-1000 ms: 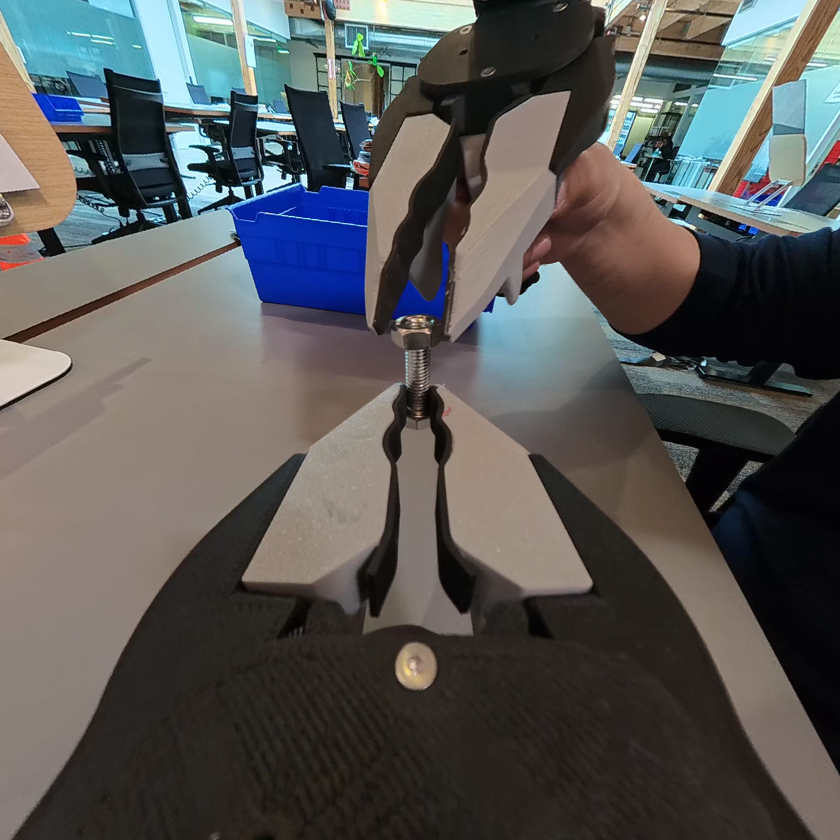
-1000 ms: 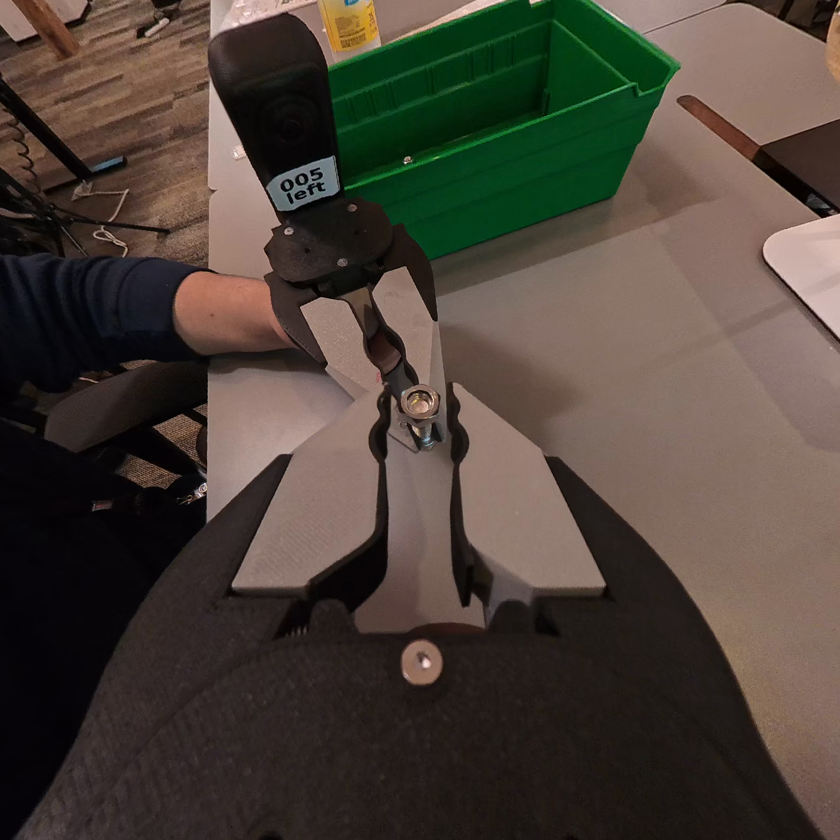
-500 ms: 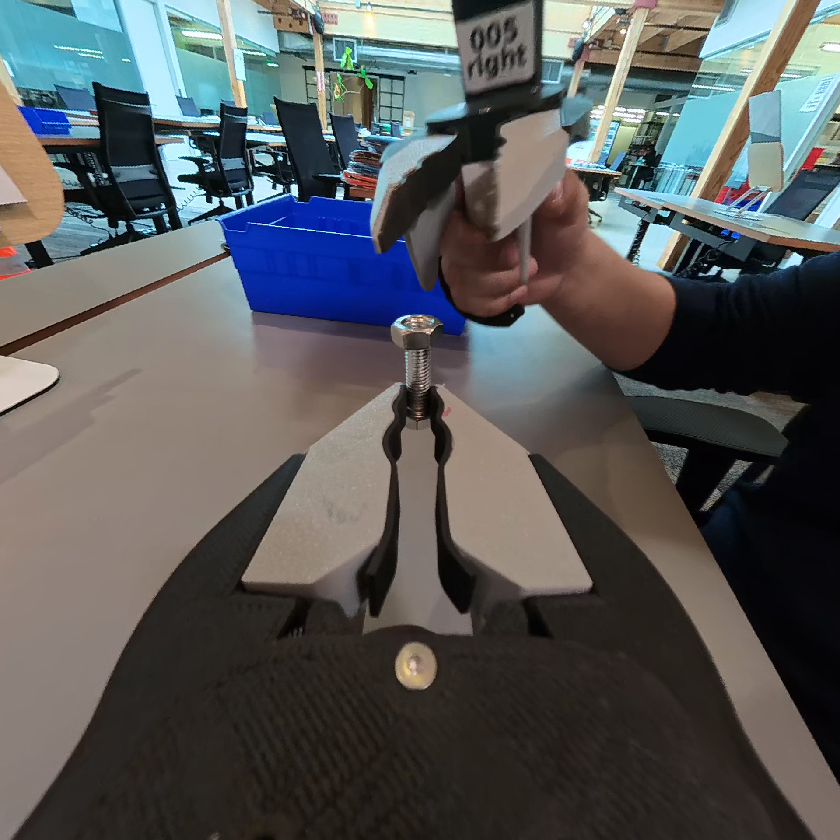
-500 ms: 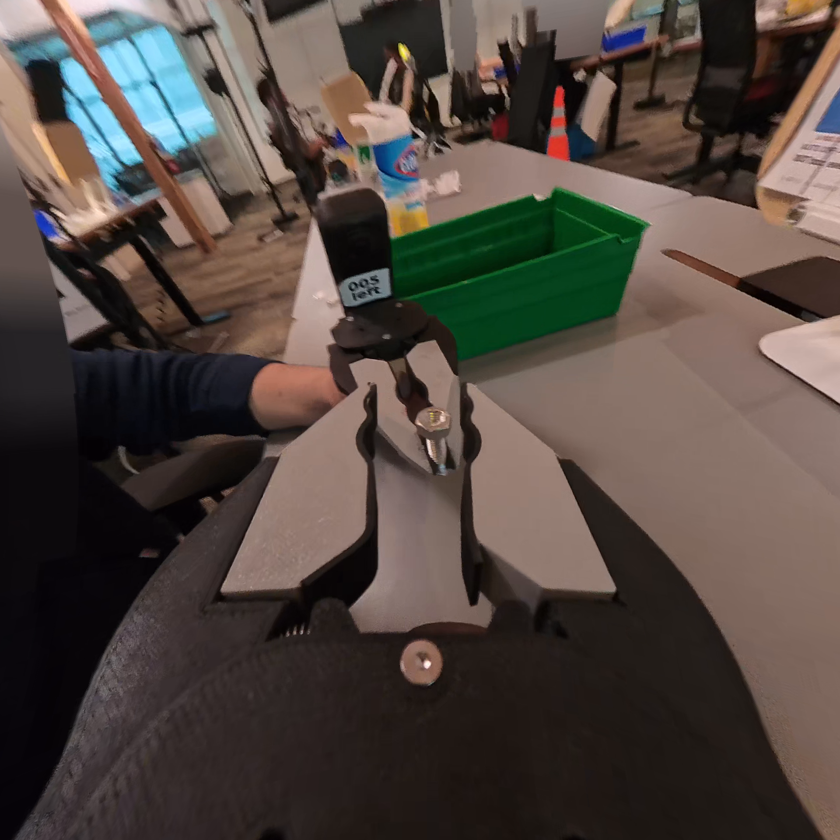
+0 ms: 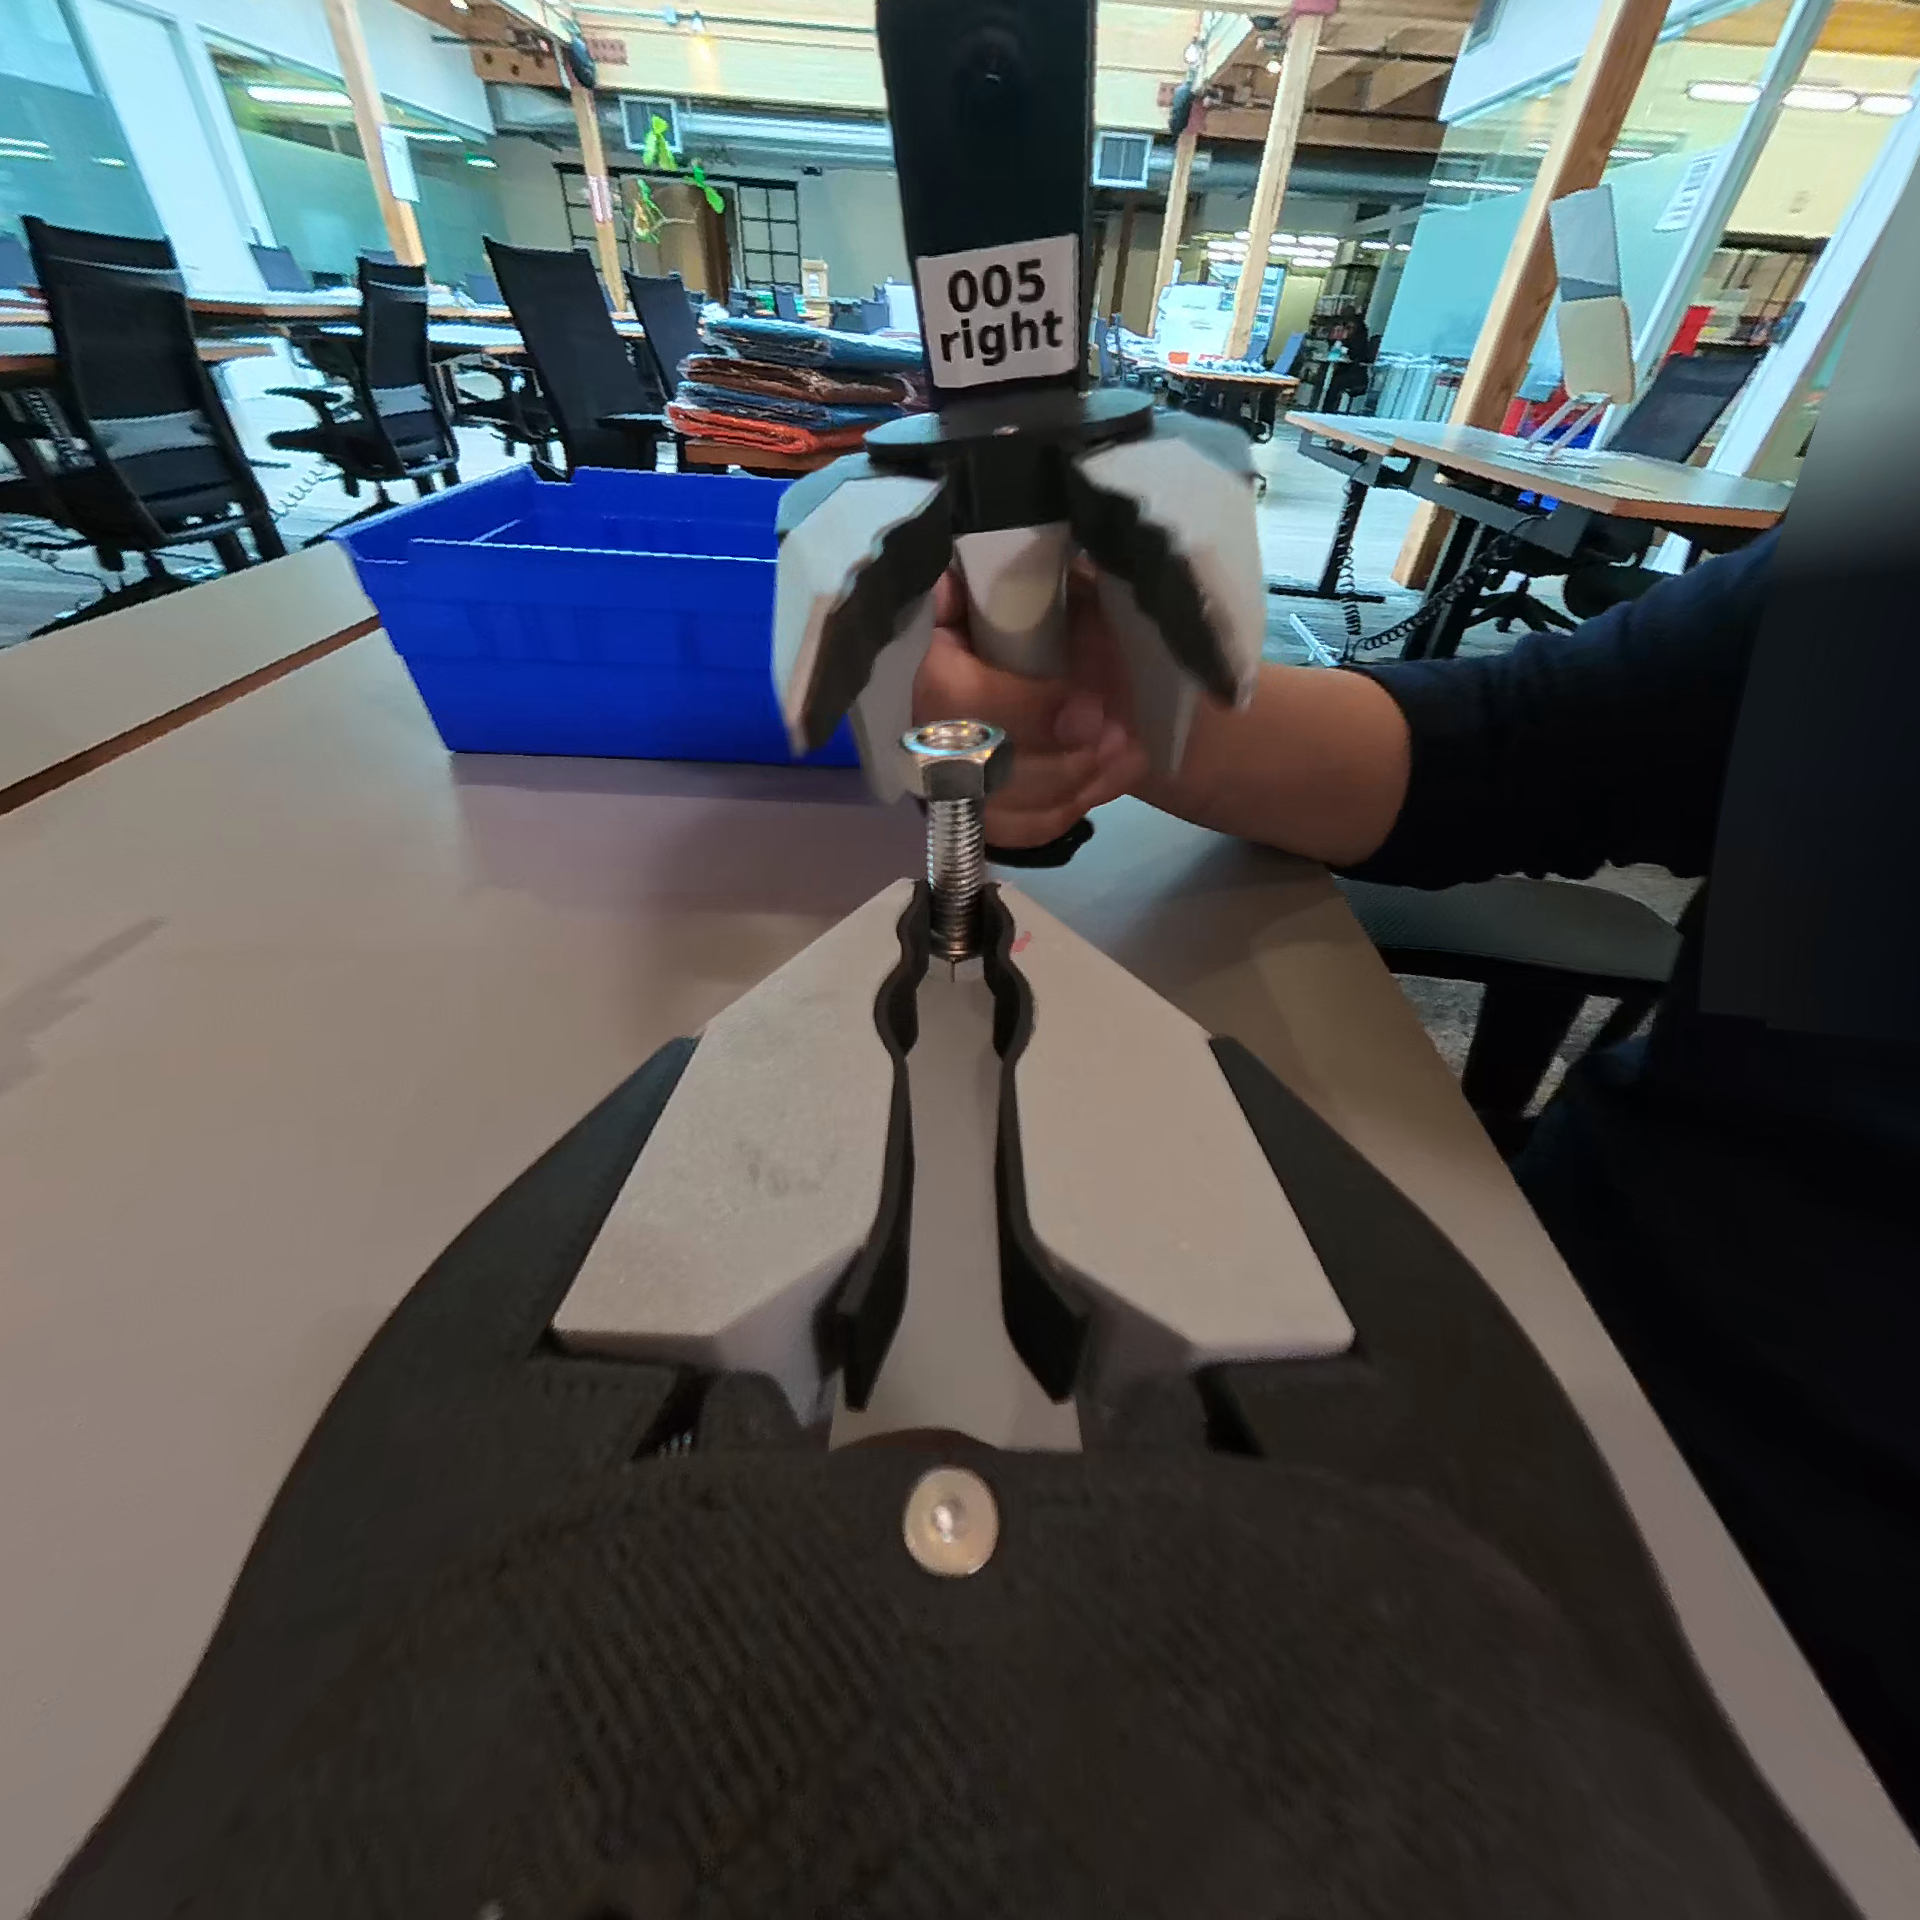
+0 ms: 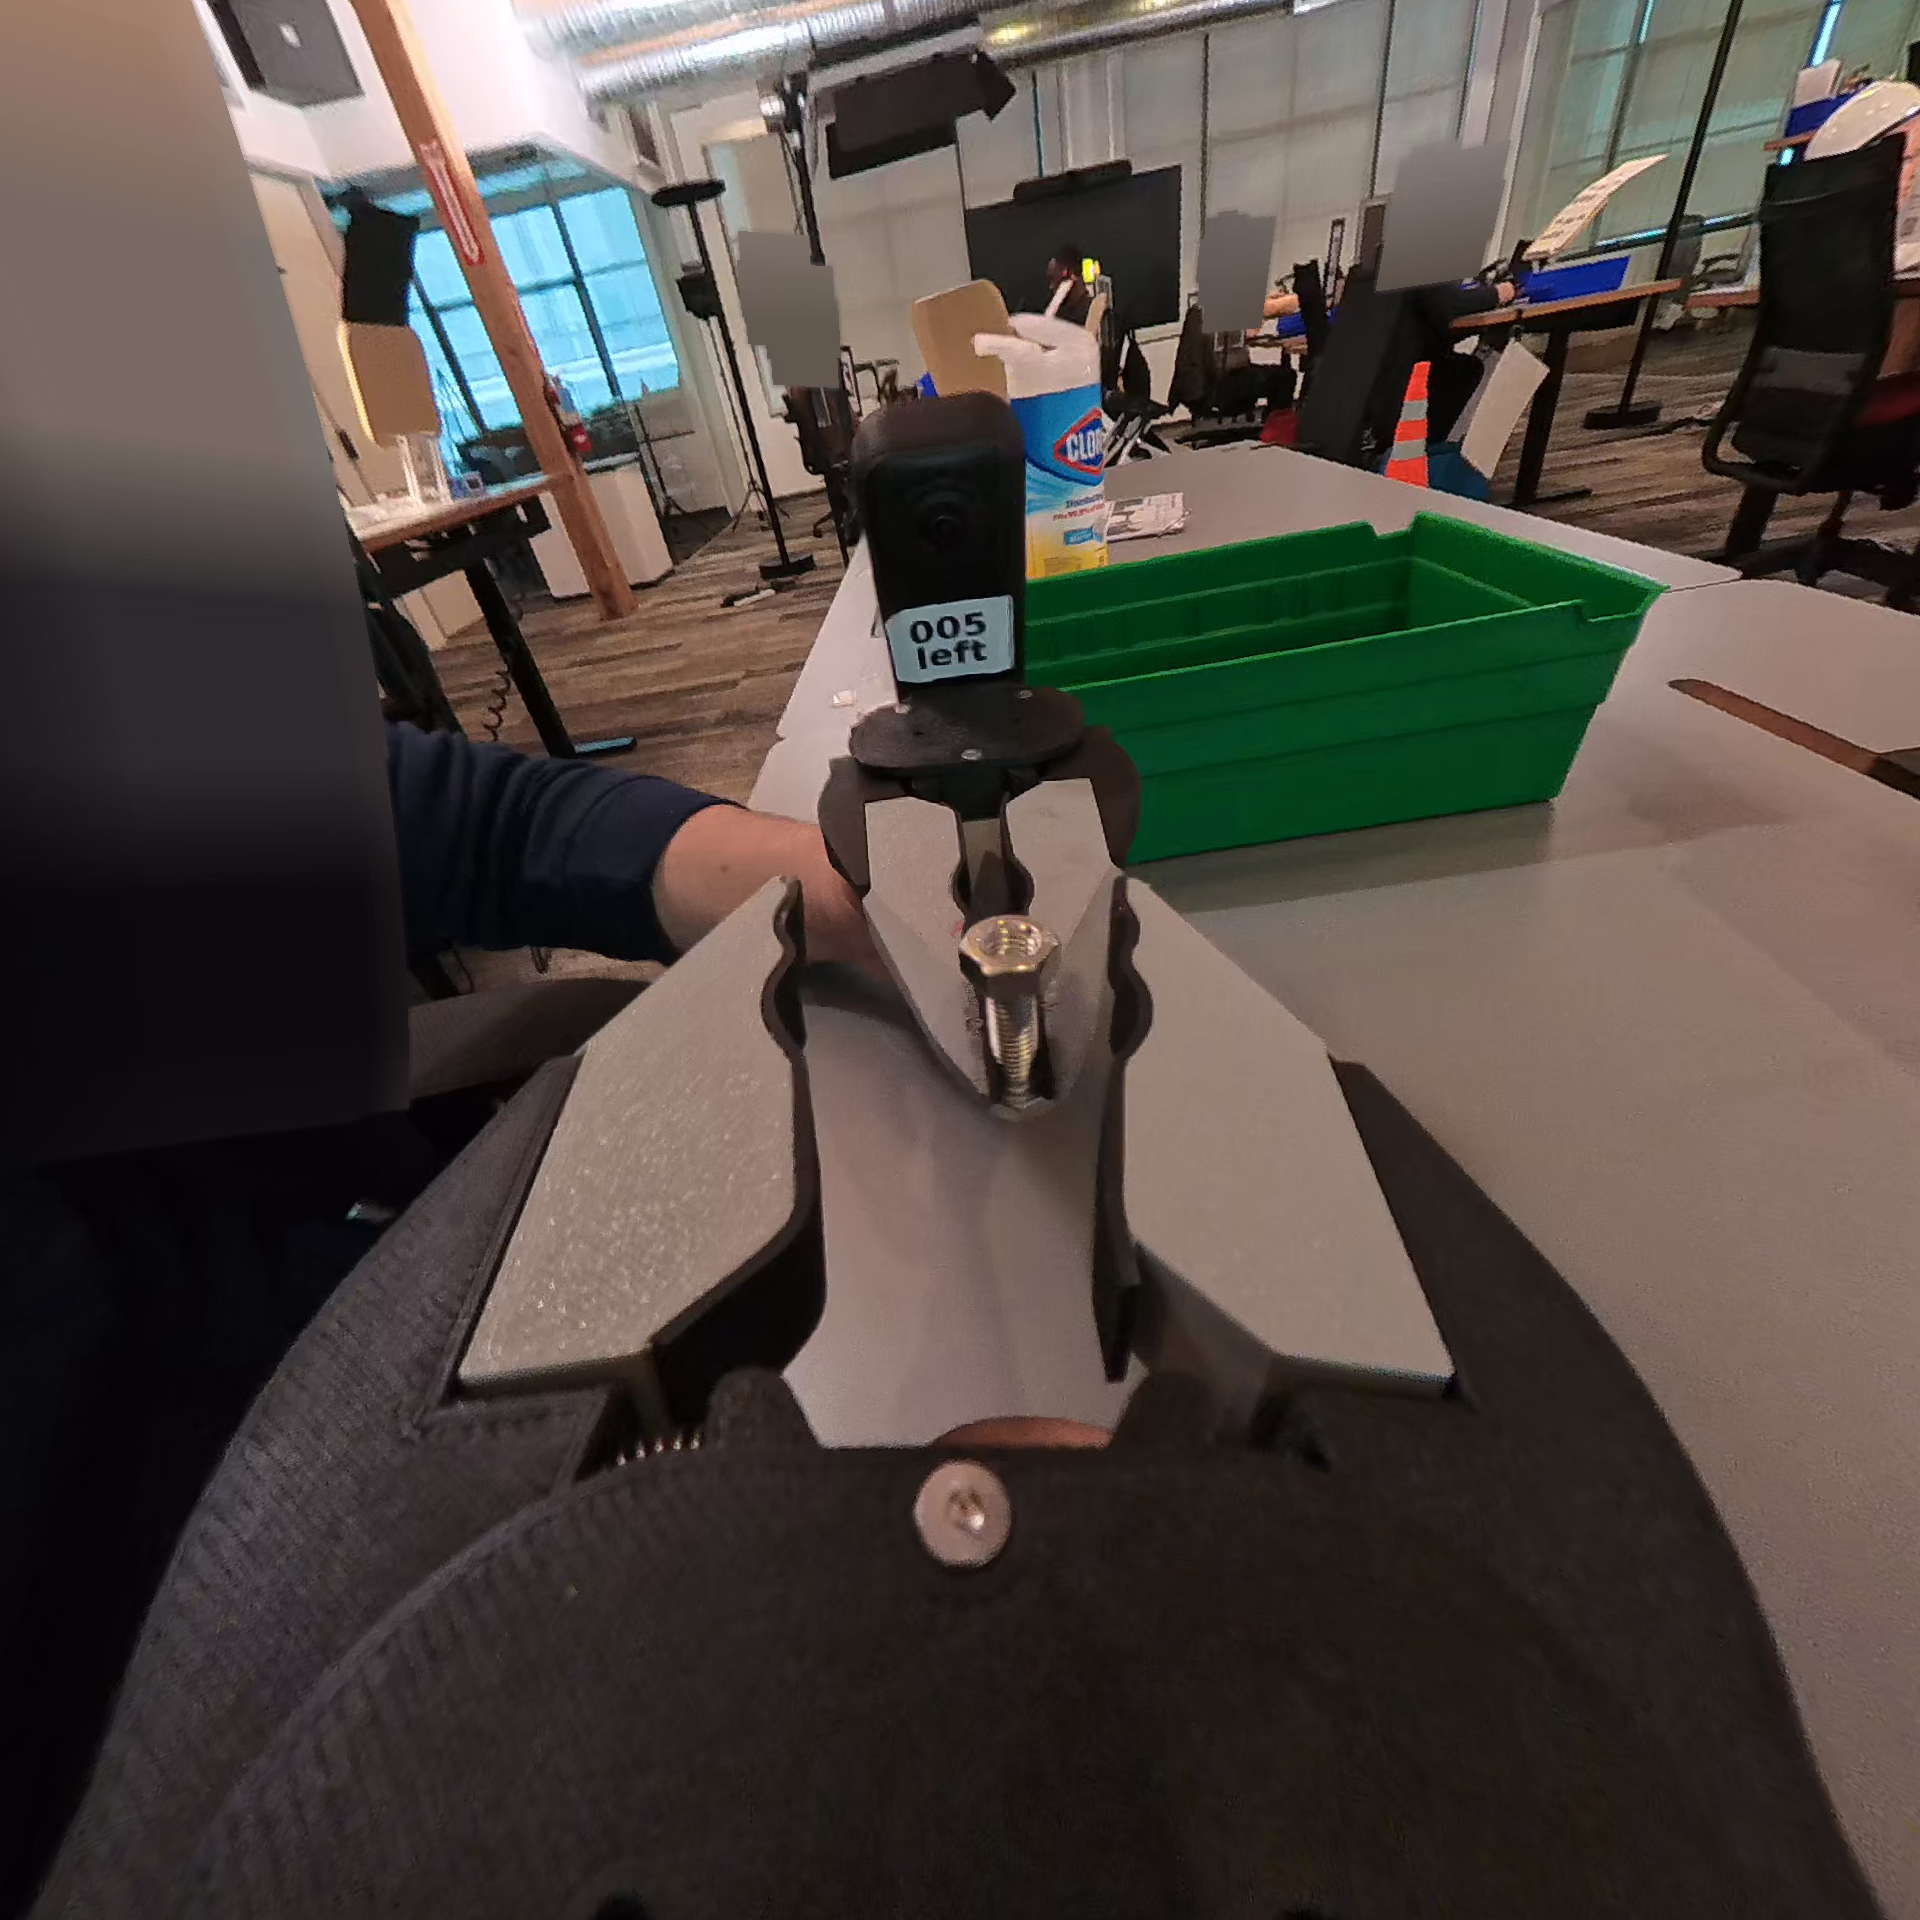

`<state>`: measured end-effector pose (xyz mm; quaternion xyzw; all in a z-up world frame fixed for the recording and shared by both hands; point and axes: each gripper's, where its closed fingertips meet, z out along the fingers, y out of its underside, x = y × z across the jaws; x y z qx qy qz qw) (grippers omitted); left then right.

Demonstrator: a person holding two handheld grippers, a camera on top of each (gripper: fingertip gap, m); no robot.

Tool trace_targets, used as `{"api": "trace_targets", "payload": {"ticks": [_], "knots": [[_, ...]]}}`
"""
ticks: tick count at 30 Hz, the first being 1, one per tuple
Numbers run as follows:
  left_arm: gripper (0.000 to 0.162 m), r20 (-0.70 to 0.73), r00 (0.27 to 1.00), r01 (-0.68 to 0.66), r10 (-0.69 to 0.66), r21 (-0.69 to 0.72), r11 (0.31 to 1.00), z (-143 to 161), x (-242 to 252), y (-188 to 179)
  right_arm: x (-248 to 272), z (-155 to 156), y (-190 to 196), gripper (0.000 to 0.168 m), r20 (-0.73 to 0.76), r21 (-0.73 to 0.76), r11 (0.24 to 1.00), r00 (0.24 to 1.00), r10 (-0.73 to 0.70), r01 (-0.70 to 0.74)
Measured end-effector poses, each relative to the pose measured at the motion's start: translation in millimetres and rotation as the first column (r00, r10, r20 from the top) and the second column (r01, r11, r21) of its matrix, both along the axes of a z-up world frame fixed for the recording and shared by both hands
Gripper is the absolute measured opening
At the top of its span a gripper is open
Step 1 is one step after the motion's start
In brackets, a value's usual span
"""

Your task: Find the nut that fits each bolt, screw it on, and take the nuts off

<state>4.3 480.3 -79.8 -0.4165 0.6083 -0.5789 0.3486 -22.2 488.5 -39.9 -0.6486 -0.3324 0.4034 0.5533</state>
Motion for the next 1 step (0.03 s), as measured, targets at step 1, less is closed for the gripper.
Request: {"api": "trace_targets", "payload": {"ticks": [1], "knots": [[0.007, 0.001, 1.000, 0.005, -0.005, 0.002, 1.000, 0.3, 0.1, -2.0, -1.4, -3.1, 0.9, 0.057, 0.022, 0.006, 1.000, 1.000, -0.009, 0.009]]}}
